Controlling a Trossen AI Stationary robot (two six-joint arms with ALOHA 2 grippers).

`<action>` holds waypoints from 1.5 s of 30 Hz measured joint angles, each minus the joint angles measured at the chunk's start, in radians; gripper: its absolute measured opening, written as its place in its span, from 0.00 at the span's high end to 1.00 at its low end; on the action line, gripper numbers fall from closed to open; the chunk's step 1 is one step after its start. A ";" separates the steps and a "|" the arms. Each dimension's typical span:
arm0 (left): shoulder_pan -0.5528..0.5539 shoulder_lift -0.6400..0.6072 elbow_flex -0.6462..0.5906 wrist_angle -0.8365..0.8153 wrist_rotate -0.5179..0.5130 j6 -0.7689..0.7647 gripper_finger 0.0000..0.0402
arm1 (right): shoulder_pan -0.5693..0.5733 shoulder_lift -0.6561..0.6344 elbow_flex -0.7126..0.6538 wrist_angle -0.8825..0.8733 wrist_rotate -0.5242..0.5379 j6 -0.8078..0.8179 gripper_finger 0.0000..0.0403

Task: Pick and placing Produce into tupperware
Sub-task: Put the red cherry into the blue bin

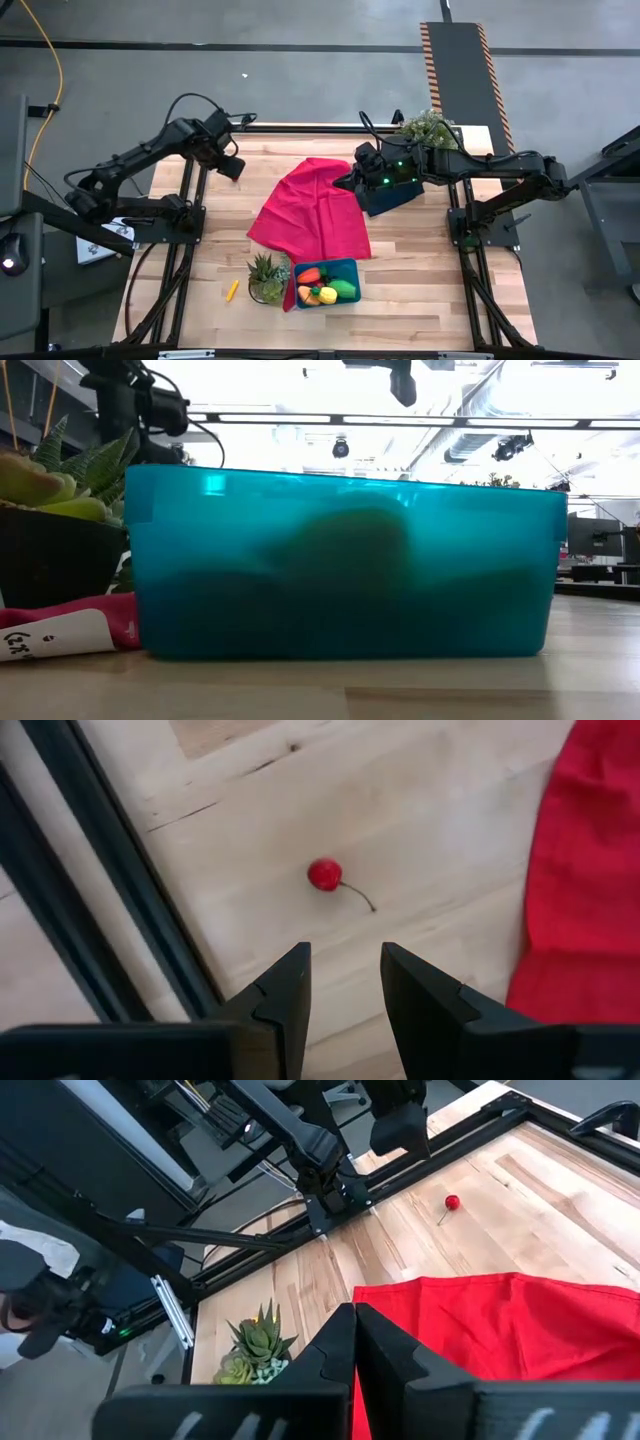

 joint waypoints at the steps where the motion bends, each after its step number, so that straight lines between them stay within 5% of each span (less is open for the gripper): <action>1: 0.000 0.000 -0.011 0.012 0.003 -0.004 0.72 | 0.000 0.000 0.000 0.000 0.000 0.000 1.00; 26: 0.000 0.156 -0.083 0.125 0.008 -0.228 0.72 | 0.001 0.000 0.000 0.004 0.006 0.026 1.00; 45: 0.000 0.241 -0.083 0.178 0.031 -0.551 0.72 | 0.001 0.000 0.000 0.004 -0.007 -0.086 1.00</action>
